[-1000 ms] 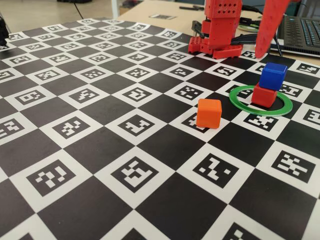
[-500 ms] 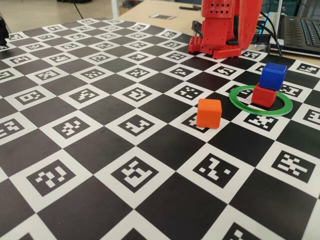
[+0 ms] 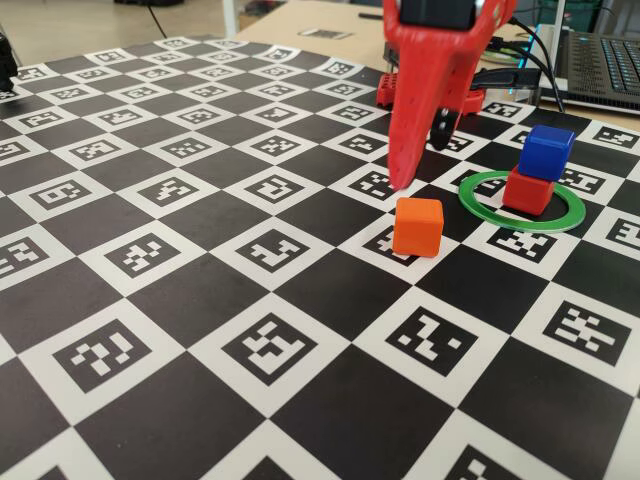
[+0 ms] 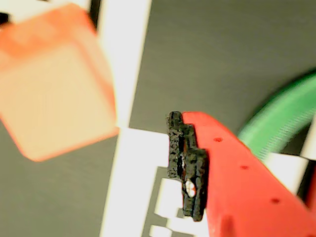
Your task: Grab the red cube then put it in the green circle then put the blue cube on top and finally the orange cube on top
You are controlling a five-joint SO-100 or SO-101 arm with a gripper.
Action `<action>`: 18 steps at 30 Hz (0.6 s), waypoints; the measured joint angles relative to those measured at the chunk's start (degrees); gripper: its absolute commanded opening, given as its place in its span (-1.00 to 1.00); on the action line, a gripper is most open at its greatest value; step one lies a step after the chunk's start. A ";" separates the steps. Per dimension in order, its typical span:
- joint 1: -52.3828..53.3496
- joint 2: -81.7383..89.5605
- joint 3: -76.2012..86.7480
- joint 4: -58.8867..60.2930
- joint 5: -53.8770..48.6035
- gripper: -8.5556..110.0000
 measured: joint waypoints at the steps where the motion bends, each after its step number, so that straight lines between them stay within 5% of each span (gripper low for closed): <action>1: 0.00 -0.70 0.00 -0.53 0.00 -0.17; 18: -0.79 -7.82 0.00 -7.29 -1.93 -0.18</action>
